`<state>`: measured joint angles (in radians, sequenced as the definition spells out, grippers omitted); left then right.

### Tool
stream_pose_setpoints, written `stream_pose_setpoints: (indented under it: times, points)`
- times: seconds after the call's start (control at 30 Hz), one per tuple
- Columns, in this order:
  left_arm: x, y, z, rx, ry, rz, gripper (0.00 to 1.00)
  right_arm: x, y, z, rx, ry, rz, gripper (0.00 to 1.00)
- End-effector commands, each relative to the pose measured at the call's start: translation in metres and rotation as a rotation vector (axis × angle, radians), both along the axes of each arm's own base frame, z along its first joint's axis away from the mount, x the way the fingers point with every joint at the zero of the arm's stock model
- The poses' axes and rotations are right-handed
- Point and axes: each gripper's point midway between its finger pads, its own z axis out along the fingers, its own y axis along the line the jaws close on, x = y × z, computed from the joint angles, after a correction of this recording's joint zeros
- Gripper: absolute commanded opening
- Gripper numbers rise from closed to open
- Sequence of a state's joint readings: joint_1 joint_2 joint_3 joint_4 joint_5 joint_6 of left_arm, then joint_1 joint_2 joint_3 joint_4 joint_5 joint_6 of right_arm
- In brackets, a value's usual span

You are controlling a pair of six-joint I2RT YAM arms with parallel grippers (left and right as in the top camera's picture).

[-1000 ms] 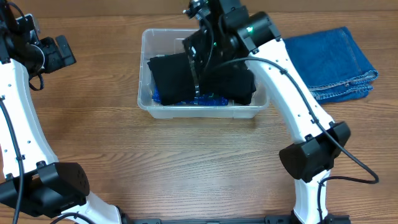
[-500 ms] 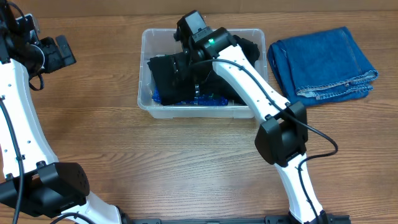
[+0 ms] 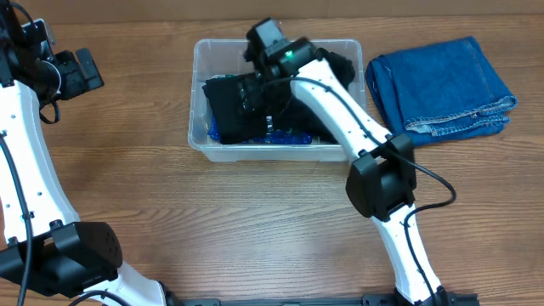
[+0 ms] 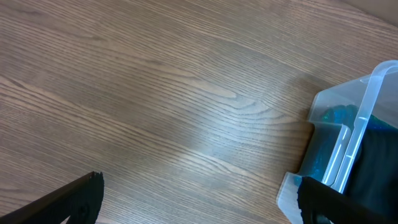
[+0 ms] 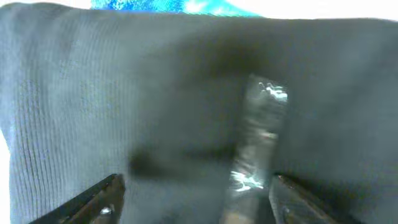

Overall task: Pack container
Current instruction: 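Open the right gripper and lift it out of the bin, then reach the right gripper to the folded blue jeans and grasp them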

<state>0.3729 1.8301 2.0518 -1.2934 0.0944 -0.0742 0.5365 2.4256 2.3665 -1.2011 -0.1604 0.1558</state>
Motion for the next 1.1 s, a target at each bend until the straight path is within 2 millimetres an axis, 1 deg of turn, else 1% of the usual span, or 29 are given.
stream_pose_setpoints:
  times: [0.0, 0.03, 0.07, 0.1, 0.13, 0.17, 0.2, 0.23, 0.27, 0.3, 0.33, 0.37, 0.43, 0.47, 0.5, 0.57, 0.6, 0.67, 0.7, 0.73, 0.77, 0.83, 0.9, 1.0, 1.07]
  points:
    - [-0.001, -0.005, 0.005, 0.005, -0.011, -0.024, 1.00, 0.017, -0.038, 0.120, 0.103, -0.191, -0.076, 0.85]
    - [-0.001, -0.005, 0.005, 0.005, -0.011, -0.023, 1.00, 0.015, -0.058, 0.145, 0.110, -0.221, -0.100, 0.89]
    - [-0.001, -0.005, 0.005, 0.005, -0.011, -0.024, 1.00, 0.015, -0.081, 0.165, 0.105, -0.247, -0.141, 0.99]
    - [-0.001, -0.005, 0.005, 0.005, -0.011, -0.024, 1.00, 0.015, -0.097, 0.176, 0.095, -0.266, -0.170, 1.00]
    - [-0.001, -0.005, 0.005, 0.005, -0.011, -0.024, 1.00, 0.016, -0.128, 0.193, 0.054, -0.314, -0.204, 1.00]
    - [-0.001, -0.005, 0.005, 0.006, -0.011, -0.023, 1.00, 0.018, -0.155, 0.203, 0.017, -0.343, -0.256, 1.00]
    - [-0.001, -0.005, 0.005, 0.005, -0.011, -0.024, 1.00, 0.020, -0.185, 0.210, -0.021, -0.360, -0.322, 1.00]
    - [-0.001, -0.005, 0.005, 0.006, -0.011, -0.023, 1.00, 0.022, -0.208, 0.212, -0.043, -0.361, -0.373, 1.00]
    - [-0.001, -0.005, 0.005, 0.006, -0.011, -0.023, 1.00, 0.023, -0.226, 0.210, -0.051, -0.349, -0.419, 1.00]
    - [-0.001, -0.005, 0.005, 0.006, -0.011, -0.023, 1.00, 0.024, -0.252, 0.207, -0.051, -0.320, -0.501, 1.00]
    - [-0.001, -0.005, 0.005, 0.006, -0.011, -0.023, 1.00, 0.023, -0.282, 0.198, -0.049, -0.270, -0.608, 1.00]
    - [-0.001, -0.005, 0.005, 0.006, -0.011, -0.023, 1.00, 0.021, -0.302, 0.190, -0.041, -0.228, -0.693, 1.00]
    - [-0.001, -0.005, 0.005, 0.006, -0.011, -0.023, 1.00, 0.006, -0.362, 0.166, -0.007, -0.092, -1.000, 1.00]
    - [-0.001, -0.005, 0.005, 0.005, -0.011, -0.024, 1.00, -0.001, -0.382, 0.157, 0.009, -0.040, -1.109, 1.00]
    - [-0.001, -0.005, 0.005, 0.006, -0.011, -0.023, 1.00, -0.008, -0.400, 0.146, 0.040, 0.015, -1.177, 1.00]
    - [-0.001, -0.005, 0.005, 0.006, -0.011, -0.023, 1.00, -0.017, -0.420, 0.129, 0.084, 0.091, -1.239, 1.00]
    - [-0.001, -0.005, 0.005, 0.005, -0.011, -0.024, 1.00, -0.024, -0.430, 0.117, 0.094, 0.139, -1.291, 1.00]
    - [-0.001, -0.005, 0.005, 0.006, -0.011, -0.023, 1.00, -0.036, -0.445, 0.096, 0.092, 0.211, -1.375, 1.00]
    - [-0.001, -0.005, 0.005, 0.006, -0.011, -0.023, 1.00, -0.046, -0.453, 0.072, 0.091, 0.281, -1.442, 1.00]
    - [-0.001, -0.005, 0.005, 0.006, -0.011, -0.023, 1.00, -0.049, -0.455, 0.061, 0.089, 0.309, -1.463, 1.00]
    - [-0.001, -0.005, 0.005, 0.006, -0.011, -0.023, 1.00, -0.053, -0.452, 0.038, 0.096, 0.356, -1.469, 1.00]
    - [-0.001, -0.005, 0.005, 0.006, -0.011, -0.023, 1.00, -0.059, -0.449, 0.014, 0.096, 0.405, -1.506, 1.00]
    - [-0.001, -0.005, 0.005, 0.005, -0.011, -0.023, 1.00, -0.065, -0.441, -0.017, 0.113, 0.462, -1.533, 1.00]
    - [-0.001, -0.005, 0.005, 0.005, -0.011, -0.023, 1.00, -0.065, -0.432, -0.047, 0.164, 0.483, -1.535, 1.00]
    - [-0.001, -0.005, 0.005, 0.005, -0.011, -0.024, 1.00, -0.061, -0.431, -0.060, 0.185, 0.460, -1.529, 1.00]
